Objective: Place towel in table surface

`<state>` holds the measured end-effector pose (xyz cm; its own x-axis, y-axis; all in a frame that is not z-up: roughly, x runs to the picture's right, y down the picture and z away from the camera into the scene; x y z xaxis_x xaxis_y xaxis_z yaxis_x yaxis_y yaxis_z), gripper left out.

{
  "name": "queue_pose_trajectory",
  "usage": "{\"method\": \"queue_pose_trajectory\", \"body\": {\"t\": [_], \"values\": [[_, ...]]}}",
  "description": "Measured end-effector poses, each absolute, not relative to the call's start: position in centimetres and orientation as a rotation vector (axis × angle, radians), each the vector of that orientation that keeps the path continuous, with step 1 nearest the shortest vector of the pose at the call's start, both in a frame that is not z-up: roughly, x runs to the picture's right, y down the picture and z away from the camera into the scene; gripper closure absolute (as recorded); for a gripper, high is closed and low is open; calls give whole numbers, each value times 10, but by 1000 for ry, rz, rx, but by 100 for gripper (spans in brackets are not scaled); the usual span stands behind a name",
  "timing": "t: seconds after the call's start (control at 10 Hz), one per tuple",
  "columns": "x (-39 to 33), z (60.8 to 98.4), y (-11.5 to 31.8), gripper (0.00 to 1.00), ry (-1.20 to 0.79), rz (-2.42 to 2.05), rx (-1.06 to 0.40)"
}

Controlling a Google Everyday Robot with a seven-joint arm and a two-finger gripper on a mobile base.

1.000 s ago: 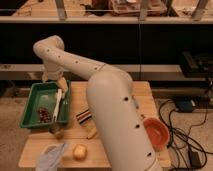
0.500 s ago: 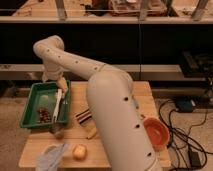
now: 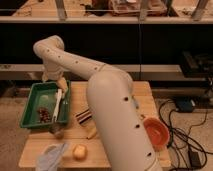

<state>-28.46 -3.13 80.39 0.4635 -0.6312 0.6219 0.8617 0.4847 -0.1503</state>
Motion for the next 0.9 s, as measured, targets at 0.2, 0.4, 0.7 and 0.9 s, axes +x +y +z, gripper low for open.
{"method": "queue_pose_trajectory", "body": {"t": [0.2,0.4,0.7,0.9], "values": [[-285,804,-31,20,-534,-963,-487],[-285,804,-31,20,-535,-962,-488],[-280,796,-18,20,-609,-1004,-512],[-273,779,3,20,-663,-1017,-507]]}}
